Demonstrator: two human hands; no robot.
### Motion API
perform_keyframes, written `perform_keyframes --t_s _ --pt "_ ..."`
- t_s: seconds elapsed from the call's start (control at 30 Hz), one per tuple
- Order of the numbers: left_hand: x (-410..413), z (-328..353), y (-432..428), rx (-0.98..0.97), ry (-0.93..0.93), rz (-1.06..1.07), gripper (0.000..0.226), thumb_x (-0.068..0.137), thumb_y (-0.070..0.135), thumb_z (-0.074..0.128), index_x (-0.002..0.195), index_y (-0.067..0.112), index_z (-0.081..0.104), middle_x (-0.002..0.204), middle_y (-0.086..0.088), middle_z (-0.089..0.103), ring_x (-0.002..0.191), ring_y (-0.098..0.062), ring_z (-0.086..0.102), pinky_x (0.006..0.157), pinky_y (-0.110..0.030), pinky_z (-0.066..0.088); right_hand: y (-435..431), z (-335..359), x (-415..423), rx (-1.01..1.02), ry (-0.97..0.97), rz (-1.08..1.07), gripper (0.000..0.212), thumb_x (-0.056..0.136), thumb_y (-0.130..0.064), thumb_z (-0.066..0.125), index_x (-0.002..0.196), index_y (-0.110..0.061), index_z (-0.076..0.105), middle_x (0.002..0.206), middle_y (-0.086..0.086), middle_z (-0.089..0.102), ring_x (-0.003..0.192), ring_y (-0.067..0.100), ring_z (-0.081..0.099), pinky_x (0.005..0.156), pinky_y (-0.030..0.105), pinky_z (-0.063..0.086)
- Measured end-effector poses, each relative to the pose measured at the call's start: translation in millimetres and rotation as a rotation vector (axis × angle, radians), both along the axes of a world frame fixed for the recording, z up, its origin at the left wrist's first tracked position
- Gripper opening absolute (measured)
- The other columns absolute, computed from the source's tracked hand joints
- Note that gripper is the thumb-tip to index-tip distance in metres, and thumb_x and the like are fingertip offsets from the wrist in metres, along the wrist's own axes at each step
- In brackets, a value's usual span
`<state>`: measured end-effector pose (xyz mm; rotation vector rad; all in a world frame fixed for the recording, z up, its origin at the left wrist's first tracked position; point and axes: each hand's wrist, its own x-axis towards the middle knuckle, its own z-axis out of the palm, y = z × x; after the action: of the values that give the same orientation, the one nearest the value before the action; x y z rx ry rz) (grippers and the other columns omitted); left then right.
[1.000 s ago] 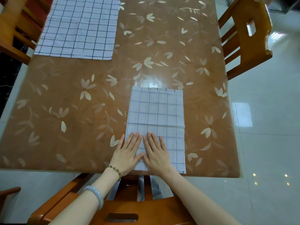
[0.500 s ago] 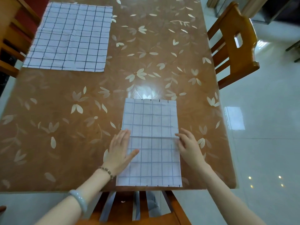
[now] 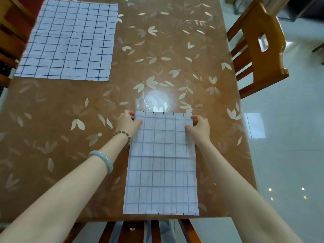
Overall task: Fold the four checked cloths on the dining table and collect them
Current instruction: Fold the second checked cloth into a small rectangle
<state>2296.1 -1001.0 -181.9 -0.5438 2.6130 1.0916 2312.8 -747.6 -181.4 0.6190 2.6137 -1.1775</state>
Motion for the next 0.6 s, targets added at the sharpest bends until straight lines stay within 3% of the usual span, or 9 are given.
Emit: perform_keyframes --t_s 0.13,0.27,0.37,0.43,0.5,0.6 --pt "-3.4 3.1 1.5 0.129 0.014 0.102 0.031 0.085 0.023 0.069 0.11 0.007 0.06 0.097 -0.002 0.062 0.084 -0.016 0.057 0.057 -0.016 0.037 1.8 -3.2 -2.4 -0.022 -0.009 -0.006 0.039 0.076 -0.012 0.067 0.114 -0.017 0.058 0.111 0.005 0.05 0.093 0.011 0.048 0.082 0.023 0.039" --pt "-6.0 13.6 -4.9 0.194 0.057 0.008 0.016 0.084 0.023 0.07 0.094 0.01 0.069 0.09 -0.001 0.069 0.085 -0.017 0.063 0.067 -0.02 0.042 6.7 2.3 -8.9 -0.106 -0.037 -0.001 0.062 0.071 -0.005 0.067 0.128 -0.018 0.049 0.123 0.0 0.052 0.107 0.017 0.052 0.088 0.031 0.048" --pt "-2.8 30.3 -9.6 0.347 0.084 -0.055 0.016 0.08 0.02 0.074 0.091 0.008 0.071 0.089 -0.005 0.071 0.084 -0.015 0.064 0.075 -0.021 0.05 12.8 15.7 -18.2 -0.265 -0.095 -0.027 0.073 0.072 0.0 0.067 0.139 -0.016 0.041 0.13 -0.003 0.052 0.097 0.014 0.052 0.087 0.031 0.05" --pt "1.6 43.4 -13.6 0.435 0.109 -0.073 0.012 0.079 0.015 0.076 0.088 0.009 0.072 0.089 -0.007 0.071 0.08 -0.013 0.064 0.077 -0.021 0.052 19.1 27.1 -25.4 -0.326 -0.187 -0.036 0.066 0.074 -0.003 0.072 0.135 -0.013 0.047 0.116 0.003 0.058 0.078 0.011 0.055 0.066 0.025 0.052" --pt "6.7 55.5 -17.6 0.524 0.129 -0.072 0.008 0.077 0.01 0.076 0.083 0.013 0.071 0.084 -0.006 0.07 0.069 -0.01 0.062 0.068 -0.019 0.051 24.5 37.4 -28.1 -0.36 -0.262 -0.045 0.054 0.075 -0.006 0.074 0.125 -0.012 0.056 0.081 0.002 0.057 0.049 0.007 0.047 0.047 0.021 0.043" --pt "14.6 70.6 -24.8 0.572 0.161 -0.082 0.011 0.076 0.004 0.075 0.079 0.012 0.069 0.077 -0.003 0.066 0.057 -0.008 0.057 0.064 -0.019 0.052 31.3 44.8 -25.6 -0.467 -0.268 -0.083 0.044 0.077 -0.005 0.073 0.117 -0.011 0.057 0.059 0.003 0.045 0.041 0.012 0.035 0.042 0.025 0.035"
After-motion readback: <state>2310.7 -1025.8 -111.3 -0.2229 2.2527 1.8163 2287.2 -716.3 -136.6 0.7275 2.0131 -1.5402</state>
